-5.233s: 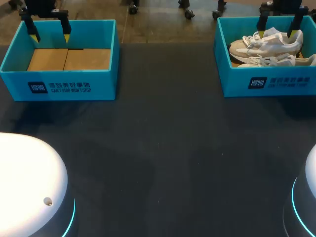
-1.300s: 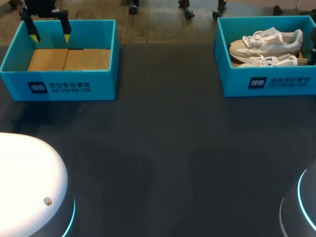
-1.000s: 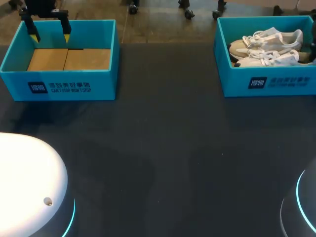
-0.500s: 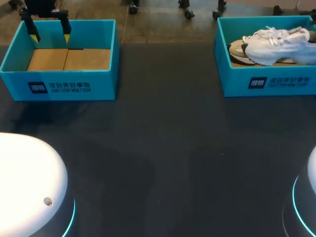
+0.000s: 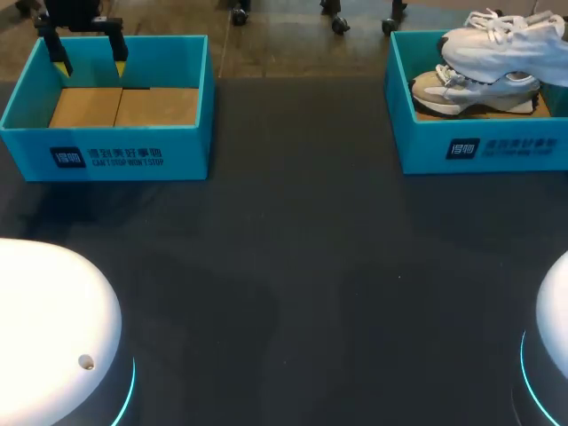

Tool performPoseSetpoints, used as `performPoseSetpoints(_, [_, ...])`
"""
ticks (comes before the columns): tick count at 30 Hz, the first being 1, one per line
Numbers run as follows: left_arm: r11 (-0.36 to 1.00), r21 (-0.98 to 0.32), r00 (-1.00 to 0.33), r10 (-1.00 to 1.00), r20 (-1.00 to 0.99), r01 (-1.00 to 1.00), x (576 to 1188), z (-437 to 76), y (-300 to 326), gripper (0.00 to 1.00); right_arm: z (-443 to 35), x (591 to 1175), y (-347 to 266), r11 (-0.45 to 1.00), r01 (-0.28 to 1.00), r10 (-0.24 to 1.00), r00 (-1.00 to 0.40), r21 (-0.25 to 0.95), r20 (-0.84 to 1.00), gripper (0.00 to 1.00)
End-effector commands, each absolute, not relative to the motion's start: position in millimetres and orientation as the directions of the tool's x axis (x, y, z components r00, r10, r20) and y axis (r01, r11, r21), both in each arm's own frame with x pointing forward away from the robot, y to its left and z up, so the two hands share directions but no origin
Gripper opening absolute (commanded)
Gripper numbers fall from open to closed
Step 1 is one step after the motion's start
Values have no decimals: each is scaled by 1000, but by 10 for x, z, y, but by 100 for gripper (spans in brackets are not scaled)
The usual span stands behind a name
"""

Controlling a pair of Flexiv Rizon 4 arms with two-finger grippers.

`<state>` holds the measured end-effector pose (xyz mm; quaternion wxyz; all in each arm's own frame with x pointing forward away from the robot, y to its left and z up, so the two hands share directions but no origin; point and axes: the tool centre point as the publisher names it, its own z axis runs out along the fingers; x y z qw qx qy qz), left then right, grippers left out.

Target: Take the shoe out of the shoebox, open the shoe tongue, remove and reinsert the insole, then place the shoe into the shoebox

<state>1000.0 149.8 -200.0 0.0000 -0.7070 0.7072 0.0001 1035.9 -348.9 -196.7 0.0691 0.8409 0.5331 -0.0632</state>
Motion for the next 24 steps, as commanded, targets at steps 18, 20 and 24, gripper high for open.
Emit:
performPoseSetpoints(18, [0, 0, 0, -1000, 0, -1000, 10000, -2000, 1499, 100, -1168, 8236, -2225, -439, 882, 874, 464, 172, -147, 0])
performPoseSetpoints(20, [0, 0, 0, -1000, 0, -1000, 10000, -2000, 1499, 100, -1227, 8030, -2060, -441, 882, 874, 464, 167, -144, 0])
performPoseSetpoints(24, [0, 0, 0, -1000, 0, -1000, 10000, -2000, 1499, 100, -1511, 7626, -1763, -494, 866, 858, 499, 75, -119, 0])
